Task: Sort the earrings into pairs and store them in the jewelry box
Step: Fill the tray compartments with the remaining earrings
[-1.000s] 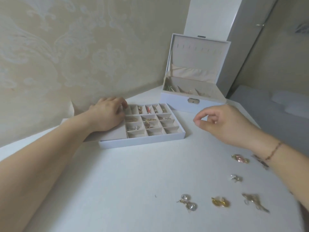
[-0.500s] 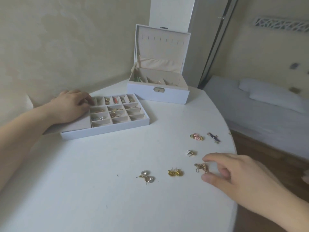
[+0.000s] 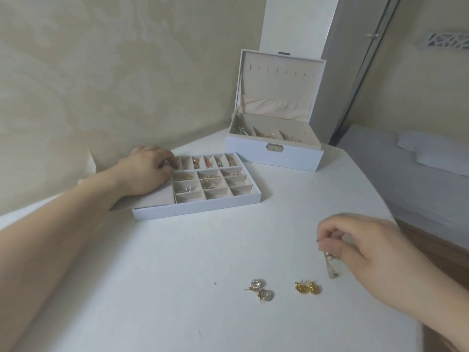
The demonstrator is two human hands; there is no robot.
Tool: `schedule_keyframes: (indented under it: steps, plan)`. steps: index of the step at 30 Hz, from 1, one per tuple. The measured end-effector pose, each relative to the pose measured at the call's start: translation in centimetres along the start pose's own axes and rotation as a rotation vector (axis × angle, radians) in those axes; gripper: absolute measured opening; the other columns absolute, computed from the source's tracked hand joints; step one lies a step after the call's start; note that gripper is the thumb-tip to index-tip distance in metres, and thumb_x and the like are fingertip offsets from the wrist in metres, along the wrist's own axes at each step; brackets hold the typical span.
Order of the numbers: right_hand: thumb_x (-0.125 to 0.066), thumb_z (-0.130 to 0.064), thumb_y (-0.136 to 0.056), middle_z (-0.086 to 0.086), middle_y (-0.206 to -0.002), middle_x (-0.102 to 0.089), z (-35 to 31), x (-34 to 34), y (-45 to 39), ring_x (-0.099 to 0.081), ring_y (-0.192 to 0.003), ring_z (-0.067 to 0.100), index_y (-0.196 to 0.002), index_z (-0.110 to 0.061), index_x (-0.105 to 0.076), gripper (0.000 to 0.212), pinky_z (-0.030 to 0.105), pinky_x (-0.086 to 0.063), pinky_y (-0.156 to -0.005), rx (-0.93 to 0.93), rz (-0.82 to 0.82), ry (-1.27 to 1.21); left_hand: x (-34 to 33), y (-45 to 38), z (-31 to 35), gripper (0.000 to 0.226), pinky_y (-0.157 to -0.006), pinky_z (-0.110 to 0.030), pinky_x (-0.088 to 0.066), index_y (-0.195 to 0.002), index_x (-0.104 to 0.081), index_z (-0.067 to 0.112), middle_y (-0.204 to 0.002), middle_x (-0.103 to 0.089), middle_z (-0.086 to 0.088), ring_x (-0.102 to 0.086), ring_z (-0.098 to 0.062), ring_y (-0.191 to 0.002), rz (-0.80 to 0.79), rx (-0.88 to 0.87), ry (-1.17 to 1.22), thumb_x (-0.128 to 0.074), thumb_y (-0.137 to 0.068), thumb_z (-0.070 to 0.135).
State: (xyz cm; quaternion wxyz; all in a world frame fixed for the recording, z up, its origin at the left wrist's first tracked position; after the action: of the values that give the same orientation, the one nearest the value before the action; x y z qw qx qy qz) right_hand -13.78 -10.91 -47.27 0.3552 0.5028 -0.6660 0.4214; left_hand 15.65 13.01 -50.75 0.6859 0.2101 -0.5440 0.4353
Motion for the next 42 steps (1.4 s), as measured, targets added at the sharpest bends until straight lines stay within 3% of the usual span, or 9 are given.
schedule_keyframes:
  steps: [3, 8, 14, 21, 25, 29, 31, 35, 42]
  plan:
    - [-0.065, -0.020, -0.088, -0.013, -0.077, -0.061, -2.4, 0.8, -4.8, -0.036, -0.038, 0.010, -0.074, -0.029, -0.063, 0.017, 0.011, -0.028, -0.039, 0.046, 0.067, -0.202, 0.2, 0.2, 0.0, 0.040, -0.103, -0.050, -0.037, -0.096, -0.055, 0.046, -0.098, -0.043, 0.006, -0.043, -0.031, -0.116, -0.003, 0.038, 0.018, -0.026, -0.069, 0.044]
    - [-0.065, -0.024, -0.090, -0.007, -0.078, -0.066, -5.9, -1.3, -14.4, -0.057, -0.072, 0.009, -0.077, -0.026, -0.066, 0.013, 0.014, -0.040, -0.059, 0.118, 0.060, -0.171, 0.5, 0.7, 0.4, 0.048, -0.103, -0.049, -0.037, -0.105, -0.060, 0.038, -0.100, -0.042, 0.006, -0.041, -0.030, -0.118, -0.001, 0.070, 0.016, -0.027, -0.069, 0.039]
    - [-0.065, -0.023, -0.090, 0.002, -0.078, -0.069, -4.0, -5.7, -19.6, -0.053, -0.066, 0.012, -0.082, -0.017, -0.068, 0.011, 0.022, -0.041, -0.062, 0.040, -0.026, -0.095, 0.5, 0.7, 0.2, 0.044, -0.102, -0.049, -0.038, -0.107, -0.060, 0.037, -0.101, -0.042, 0.007, -0.041, -0.029, -0.117, -0.006, 0.074, 0.033, -0.029, -0.075, 0.038]
    - [-0.061, -0.023, -0.093, 0.005, -0.079, -0.070, -3.6, -6.5, -18.6, -0.058, -0.063, 0.016, -0.086, -0.020, -0.070, 0.011, 0.017, -0.041, -0.053, 0.056, -0.099, -0.101, 0.4, 0.6, 0.1, 0.028, -0.102, -0.048, -0.037, -0.108, -0.060, 0.036, -0.104, -0.043, 0.007, -0.040, -0.027, -0.118, -0.002, 0.089, 0.044, -0.041, -0.090, 0.023]
    - [-0.061, -0.022, -0.092, -0.003, -0.073, -0.070, -3.9, -4.0, -16.8, -0.062, -0.073, 0.014, -0.086, -0.026, -0.071, 0.012, 0.008, -0.039, -0.054, 0.049, -0.005, -0.155, 0.5, 0.5, 0.2, 0.027, -0.103, -0.049, -0.036, -0.107, -0.060, 0.036, -0.104, -0.044, 0.006, -0.040, -0.028, -0.119, -0.010, 0.083, 0.040, -0.041, -0.091, 0.023]
    - [-0.069, -0.041, -0.084, -0.006, -0.068, -0.068, -6.4, -2.6, -10.5, -0.045, -0.043, 0.005, -0.083, -0.034, -0.068, 0.007, 0.010, -0.036, -0.045, 0.144, -0.118, -0.190, 0.6, 0.7, 0.2, 0.028, -0.103, -0.050, -0.036, -0.108, -0.060, 0.036, -0.107, -0.046, 0.004, -0.039, -0.029, -0.120, -0.020, 0.086, 0.026, -0.041, -0.091, 0.024]
    - [-0.067, -0.061, -0.072, -0.011, -0.077, -0.067, -7.5, -3.2, -6.5, -0.046, -0.042, 0.005, -0.092, -0.040, -0.066, 0.029, 0.009, -0.036, -0.047, 0.153, -0.290, -0.151, 0.5, 0.7, 0.2, 0.027, -0.103, -0.050, -0.037, -0.107, -0.059, 0.036, -0.105, -0.046, 0.004, -0.040, -0.029, -0.118, -0.023, 0.084, 0.018, -0.041, -0.091, 0.026]
    - [-0.052, -0.083, -0.065, -0.022, -0.098, -0.053, -7.6, -5.9, -1.3, -0.048, -0.079, -0.008, -0.121, -0.057, -0.032, 0.065, 0.010, -0.038, -0.071, 0.323, -0.494, 0.329, 0.5, 0.9, 0.5, 0.041, -0.102, -0.051, -0.038, -0.104, -0.059, 0.039, -0.102, -0.044, 0.005, -0.041, -0.030, -0.116, -0.039, 0.085, 0.006, -0.030, -0.074, 0.041]
    - [-0.047, -0.054, -0.092, -0.020, -0.111, -0.044, -7.8, -6.9, -0.7, -0.044, -0.082, 0.001, -0.113, -0.044, -0.035, 0.026, 0.014, -0.035, -0.076, 0.365, -0.417, 0.251, 0.6, 0.8, 0.5, 0.025, -0.103, -0.051, -0.037, -0.103, -0.058, 0.039, -0.104, -0.044, 0.005, -0.040, -0.030, -0.119, -0.028, 0.085, 0.013, -0.040, -0.089, 0.028]
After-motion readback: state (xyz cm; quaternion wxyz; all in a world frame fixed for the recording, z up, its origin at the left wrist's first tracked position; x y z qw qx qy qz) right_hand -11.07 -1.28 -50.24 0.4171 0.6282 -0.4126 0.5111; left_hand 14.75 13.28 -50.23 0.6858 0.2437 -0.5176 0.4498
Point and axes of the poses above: each hand's wrist, its own y-axis away from the middle knuckle, its own x-axis out of the back of the hand, z = x × y, the point moved 8 cm from there along -y, towards the middle knuckle
